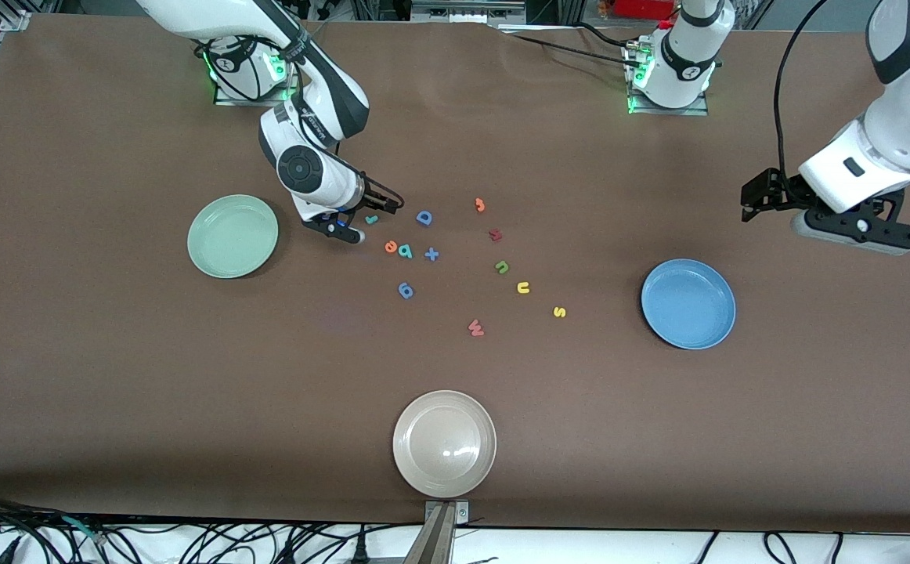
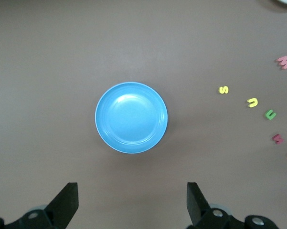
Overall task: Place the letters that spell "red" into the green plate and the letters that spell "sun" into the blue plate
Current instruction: 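Lower the left gripper onto the yellow s while the right gripper grasps teal r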
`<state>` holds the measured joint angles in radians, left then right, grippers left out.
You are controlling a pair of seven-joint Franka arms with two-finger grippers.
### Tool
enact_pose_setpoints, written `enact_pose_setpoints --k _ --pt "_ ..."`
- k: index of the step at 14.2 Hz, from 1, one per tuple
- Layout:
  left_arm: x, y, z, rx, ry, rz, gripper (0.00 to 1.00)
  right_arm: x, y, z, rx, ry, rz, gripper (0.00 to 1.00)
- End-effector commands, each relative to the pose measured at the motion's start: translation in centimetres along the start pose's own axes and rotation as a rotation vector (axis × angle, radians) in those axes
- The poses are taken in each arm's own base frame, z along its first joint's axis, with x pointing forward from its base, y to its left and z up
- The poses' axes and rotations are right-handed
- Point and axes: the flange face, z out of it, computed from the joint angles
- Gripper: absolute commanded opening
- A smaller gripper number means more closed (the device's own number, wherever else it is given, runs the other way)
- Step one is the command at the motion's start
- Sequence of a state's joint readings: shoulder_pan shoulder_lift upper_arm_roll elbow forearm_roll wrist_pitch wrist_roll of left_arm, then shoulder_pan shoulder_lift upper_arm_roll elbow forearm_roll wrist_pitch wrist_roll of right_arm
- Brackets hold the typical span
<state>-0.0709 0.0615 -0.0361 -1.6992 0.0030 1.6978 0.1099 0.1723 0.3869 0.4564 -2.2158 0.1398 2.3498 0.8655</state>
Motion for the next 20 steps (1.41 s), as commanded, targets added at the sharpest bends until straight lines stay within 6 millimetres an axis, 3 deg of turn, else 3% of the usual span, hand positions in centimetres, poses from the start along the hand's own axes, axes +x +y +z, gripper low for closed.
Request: enact_pose_setpoints --k 1,5,12,14,17,20 --pt "4.0 2.2 3.9 0.008 -0.048 0.047 1.0 0.5 0.4 0.4 -0.032 0.04 0.011 0.99" --pt "7.9 7.2 9.3 0.012 -0.073 0.04 1.0 0.9 0.5 2.0 -0.069 0.069 0.019 0.99" --pt "10.6 13.1 17.1 -0.045 -0.062 0.069 1.0 1.5 0.0 2.8 -0.026 0.082 0.041 0.97" --pt "11.2 15.9 18.7 -0.044 -0.013 0.105 1.0 1.5 0.0 2.4 -0.017 0.091 0.078 0.94" --pt "11.7 17.9 21.5 -0.046 0.028 0.081 1.0 1.6 -0.3 2.1 0.008 0.107 0.117 0.94" --pt "11.8 17.9 24.0 -0.049 0.057 0.072 1.0 1.7 -0.2 2.7 0.01 0.102 0.12 0.94"
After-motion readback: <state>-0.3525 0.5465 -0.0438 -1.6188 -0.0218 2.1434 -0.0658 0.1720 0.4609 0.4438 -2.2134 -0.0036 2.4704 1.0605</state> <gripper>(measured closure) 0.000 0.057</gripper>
